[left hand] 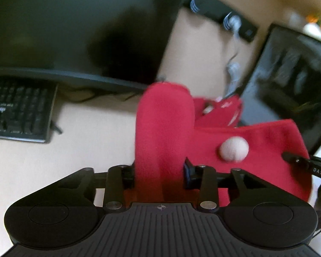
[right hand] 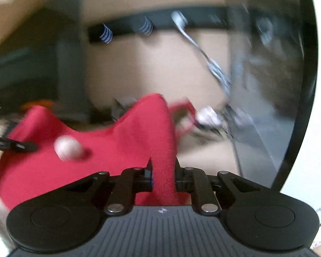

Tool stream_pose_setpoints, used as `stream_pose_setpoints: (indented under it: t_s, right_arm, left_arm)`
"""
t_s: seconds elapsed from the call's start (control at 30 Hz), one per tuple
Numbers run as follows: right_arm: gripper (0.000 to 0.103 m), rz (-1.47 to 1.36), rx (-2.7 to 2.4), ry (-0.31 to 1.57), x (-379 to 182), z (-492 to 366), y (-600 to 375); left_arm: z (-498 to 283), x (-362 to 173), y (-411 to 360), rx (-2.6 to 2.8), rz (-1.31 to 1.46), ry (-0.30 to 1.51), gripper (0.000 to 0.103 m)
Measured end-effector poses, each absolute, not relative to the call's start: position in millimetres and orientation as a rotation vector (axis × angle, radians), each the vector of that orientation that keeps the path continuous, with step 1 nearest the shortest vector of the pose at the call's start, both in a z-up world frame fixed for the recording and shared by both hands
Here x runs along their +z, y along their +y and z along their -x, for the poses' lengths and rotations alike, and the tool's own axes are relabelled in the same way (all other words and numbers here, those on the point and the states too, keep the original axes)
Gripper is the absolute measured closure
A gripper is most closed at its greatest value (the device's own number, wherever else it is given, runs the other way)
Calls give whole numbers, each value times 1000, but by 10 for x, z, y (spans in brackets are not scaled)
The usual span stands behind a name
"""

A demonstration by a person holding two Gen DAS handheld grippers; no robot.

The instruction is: Fold clothes

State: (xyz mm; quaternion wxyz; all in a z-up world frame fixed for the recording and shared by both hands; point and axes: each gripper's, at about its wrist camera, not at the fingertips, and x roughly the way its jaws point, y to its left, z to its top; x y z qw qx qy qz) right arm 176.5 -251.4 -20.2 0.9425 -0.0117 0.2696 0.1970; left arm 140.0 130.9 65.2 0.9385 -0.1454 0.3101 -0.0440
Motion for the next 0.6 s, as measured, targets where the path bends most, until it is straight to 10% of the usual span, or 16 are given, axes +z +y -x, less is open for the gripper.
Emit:
stream_pose_setpoints:
  t_s: [0.13, 0.6]
  right_arm:
    - [63, -12, 310, 673, -615, -1952, -2551]
    - [0, -35, 492, 377, 126, -1610, -2360]
  left_arm:
    - [-1415, 353, 1494, -63, 383, 718, 28]
    - [-1396, 1248, 1232, -283, 368, 451, 7]
